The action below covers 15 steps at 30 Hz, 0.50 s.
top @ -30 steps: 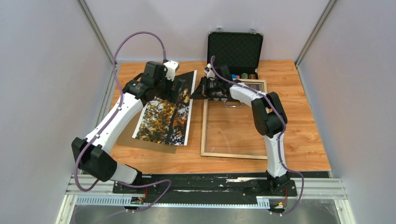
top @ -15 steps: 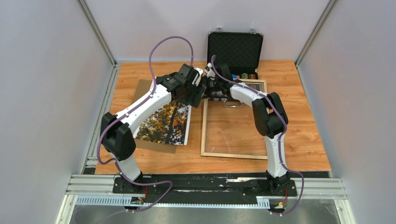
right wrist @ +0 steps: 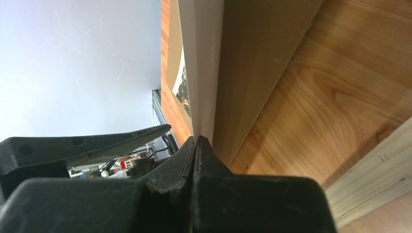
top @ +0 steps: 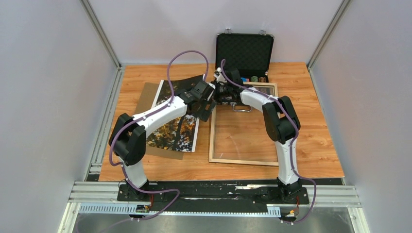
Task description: Put the photo into the frame
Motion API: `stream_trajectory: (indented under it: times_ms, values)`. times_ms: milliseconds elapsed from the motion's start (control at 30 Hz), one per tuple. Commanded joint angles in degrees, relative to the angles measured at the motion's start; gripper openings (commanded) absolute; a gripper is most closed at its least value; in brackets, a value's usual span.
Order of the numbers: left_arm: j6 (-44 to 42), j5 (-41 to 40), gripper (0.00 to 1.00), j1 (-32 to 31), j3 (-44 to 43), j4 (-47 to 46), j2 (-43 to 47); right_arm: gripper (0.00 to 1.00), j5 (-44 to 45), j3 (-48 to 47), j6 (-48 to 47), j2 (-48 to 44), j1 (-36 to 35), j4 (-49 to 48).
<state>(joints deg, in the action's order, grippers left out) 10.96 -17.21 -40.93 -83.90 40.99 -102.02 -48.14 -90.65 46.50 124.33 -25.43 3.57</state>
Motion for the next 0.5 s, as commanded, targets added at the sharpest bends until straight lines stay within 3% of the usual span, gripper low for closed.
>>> stream_trajectory:
  times_ms: [0,467]
  values:
    - [-2.5,-6.92,1.0,-2.04,1.52,-6.3,1.0,0.0,-1.21,0.13,1.35,-4.0,0.2,-3.05]
    - [-6.83,-14.89,0.98,-5.6,2.95,-10.52,-2.65,0.0,-1.08,2.57,2.2,-6.47,0.29,-5.15]
